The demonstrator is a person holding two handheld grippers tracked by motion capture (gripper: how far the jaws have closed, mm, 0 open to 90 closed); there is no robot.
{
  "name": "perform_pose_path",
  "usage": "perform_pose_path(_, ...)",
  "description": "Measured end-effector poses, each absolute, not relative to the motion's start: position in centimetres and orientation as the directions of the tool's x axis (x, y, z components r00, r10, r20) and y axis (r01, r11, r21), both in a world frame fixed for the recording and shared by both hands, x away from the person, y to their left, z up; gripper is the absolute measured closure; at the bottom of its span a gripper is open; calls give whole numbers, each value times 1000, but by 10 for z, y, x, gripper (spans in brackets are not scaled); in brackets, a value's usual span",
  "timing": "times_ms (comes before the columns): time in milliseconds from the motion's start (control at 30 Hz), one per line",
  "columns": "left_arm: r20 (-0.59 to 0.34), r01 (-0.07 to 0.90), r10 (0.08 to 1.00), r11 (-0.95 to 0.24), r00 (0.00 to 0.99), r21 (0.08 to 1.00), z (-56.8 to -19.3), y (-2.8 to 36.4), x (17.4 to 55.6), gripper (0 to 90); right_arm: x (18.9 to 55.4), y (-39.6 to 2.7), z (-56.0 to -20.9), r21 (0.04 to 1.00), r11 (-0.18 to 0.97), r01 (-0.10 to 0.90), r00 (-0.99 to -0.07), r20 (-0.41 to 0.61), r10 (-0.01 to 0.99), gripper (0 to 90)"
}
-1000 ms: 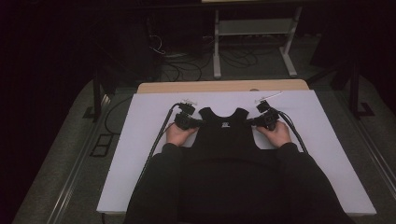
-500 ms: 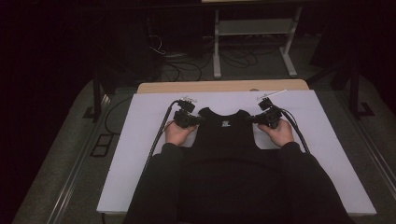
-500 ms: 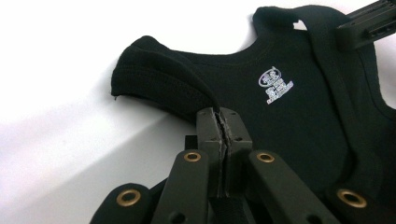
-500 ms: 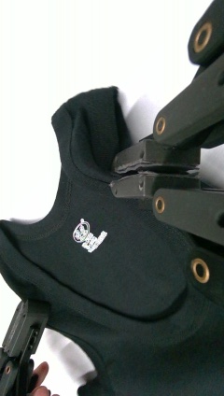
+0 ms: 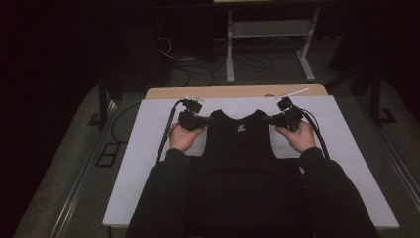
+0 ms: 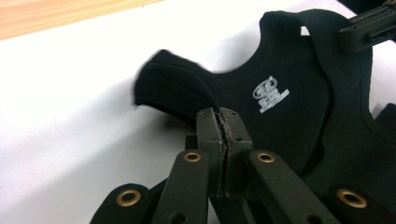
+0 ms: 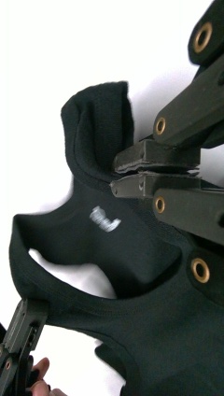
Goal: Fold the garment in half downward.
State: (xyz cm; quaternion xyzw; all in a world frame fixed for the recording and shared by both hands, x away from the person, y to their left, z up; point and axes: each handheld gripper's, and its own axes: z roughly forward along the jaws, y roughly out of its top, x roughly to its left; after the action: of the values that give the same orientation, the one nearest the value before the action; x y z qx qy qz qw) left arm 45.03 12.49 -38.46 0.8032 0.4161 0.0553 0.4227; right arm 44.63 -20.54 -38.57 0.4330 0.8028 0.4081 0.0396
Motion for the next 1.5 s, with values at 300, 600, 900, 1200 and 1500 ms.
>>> perform_pose_path(300, -251, 593, 699, -300, 670, 747, -358, 132, 438, 874, 438, -197, -354, 711, 316, 628, -650, 255, 716, 857)
perform_pose_path(600, -258, 571, 678, -287, 688, 769, -344, 139, 427, 874, 423, -194, -334, 735, 329, 592, -678, 234, 697, 857)
perform_pose_path(900, -279, 550, 643, -267, 713, 791, -339, 141, 411, 874, 403, -192, -323, 762, 324, 561, -711, 242, 660, 857)
perform_pose_path(1200, -292, 519, 603, -243, 742, 819, -336, 153, 387, 873, 378, -188, -319, 786, 325, 526, -744, 240, 624, 857)
perform_pose_path(1500, -281, 475, 557, -240, 782, 847, -328, 157, 359, 873, 351, -181, -312, 804, 347, 483, -783, 218, 583, 857)
